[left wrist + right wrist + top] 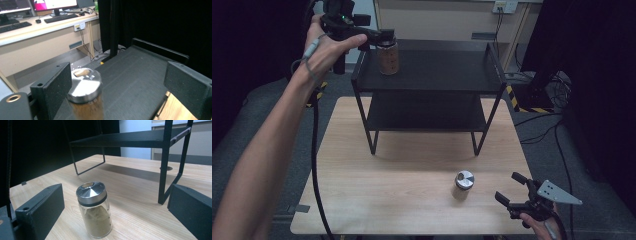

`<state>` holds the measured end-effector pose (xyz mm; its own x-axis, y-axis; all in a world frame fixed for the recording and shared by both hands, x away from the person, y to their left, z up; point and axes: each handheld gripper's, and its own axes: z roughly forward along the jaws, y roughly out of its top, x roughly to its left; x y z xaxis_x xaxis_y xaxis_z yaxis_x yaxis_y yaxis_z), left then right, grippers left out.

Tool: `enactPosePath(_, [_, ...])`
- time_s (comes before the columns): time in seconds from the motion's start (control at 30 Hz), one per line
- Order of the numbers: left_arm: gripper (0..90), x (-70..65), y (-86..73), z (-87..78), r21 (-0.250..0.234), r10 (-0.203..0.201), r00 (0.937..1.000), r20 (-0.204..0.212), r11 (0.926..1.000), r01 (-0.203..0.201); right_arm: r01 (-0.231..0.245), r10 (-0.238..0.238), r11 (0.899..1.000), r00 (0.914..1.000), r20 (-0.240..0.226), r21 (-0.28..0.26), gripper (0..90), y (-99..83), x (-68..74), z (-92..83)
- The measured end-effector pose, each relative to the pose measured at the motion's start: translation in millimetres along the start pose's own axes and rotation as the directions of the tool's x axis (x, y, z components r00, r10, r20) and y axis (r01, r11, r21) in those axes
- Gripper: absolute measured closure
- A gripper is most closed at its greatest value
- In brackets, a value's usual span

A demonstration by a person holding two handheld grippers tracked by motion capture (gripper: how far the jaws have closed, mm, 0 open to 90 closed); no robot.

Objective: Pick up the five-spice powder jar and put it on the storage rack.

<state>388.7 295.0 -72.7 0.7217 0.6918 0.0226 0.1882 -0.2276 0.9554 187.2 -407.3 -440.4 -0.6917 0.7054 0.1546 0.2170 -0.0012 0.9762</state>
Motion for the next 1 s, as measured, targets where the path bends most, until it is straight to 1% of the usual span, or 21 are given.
enactPosePath(0.13, [6.3,-4.3,-14.1,-15.6,-0.027,0.007,0.9993,0.036,0.9996,-0.006,0.000,0.000,1.000,1.0000,-0.004,0.000,1.4,-0.1,0.0,0.7])
enactPosePath(0.27, [5.3,-5.9,-32.2,-26.7,-0.062,0.009,0.9977,0.067,0.9981,-0.005,-0.002,0.002,1.000,1.0000,-0.009,0.001,1.4,0.2,-0.1,1.9])
enactPosePath(0.3, [5.3,-5.9,-32.2,-26.7,-0.062,0.009,0.9977,0.067,0.9981,-0.005,0.000,0.000,1.000,1.0000,-0.010,0.002,1.4,0.4,-0.1,2.1])
enactPosePath(0.33, [5.3,-5.4,-40.5,-31.2,-0.074,0.004,0.9965,0.083,0.9973,0.002,0.000,0.000,1.000,0.9999,-0.010,0.002,1.4,0.4,-0.1,2.1])
enactPosePath(0.37, [5.3,-5.6,-46.3,-34.4,-0.080,0.002,0.9960,0.089,0.9968,0.005,0.001,-0.001,1.000,0.9999,-0.011,0.002,1.3,0.4,-0.1,2.1])
enactPosePath(0.6, [5.1,-8.0,-72.0,-48.4,-0.083,0.011,0.9939,0.110,0.9965,-0.001,-0.002,0.002,1.000,1.0000,-0.009,0.005,1.4,0.9,0.3,2.5])
enactPosePath(0.7, [5.1,-13.0,-82.2,-52.1,-0.067,0.038,0.9945,0.098,0.9972,-0.031,0.000,0.000,1.000,0.9999,-0.012,0.008,1.4,1.2,0.4,3.1])
enactPosePath(0.8, [4.9,-18.2,-94.0,-53.4,-0.048,0.055,0.9941,0.093,0.9976,-0.051,0.002,-0.002,1.000,0.9999,-0.013,0.009,1.4,1.4,-0.2,3.7])
enactPosePath(0.93, [4.9,-22.0,-110.9,-52.2,-0.047,0.051,0.9929,0.108,0.9978,-0.046,0.001,-0.001,1.000,0.9999,-0.011,0.009,1.4,1.4,-0.3,3.9])
enactPosePath(1.0, [4.9,-24.1,-122.0,-51.5,-0.053,0.047,0.9912,0.124,0.9978,-0.041,0.000,0.000,1.000,0.9999,-0.011,0.009,1.4,1.4,0.1,3.7])
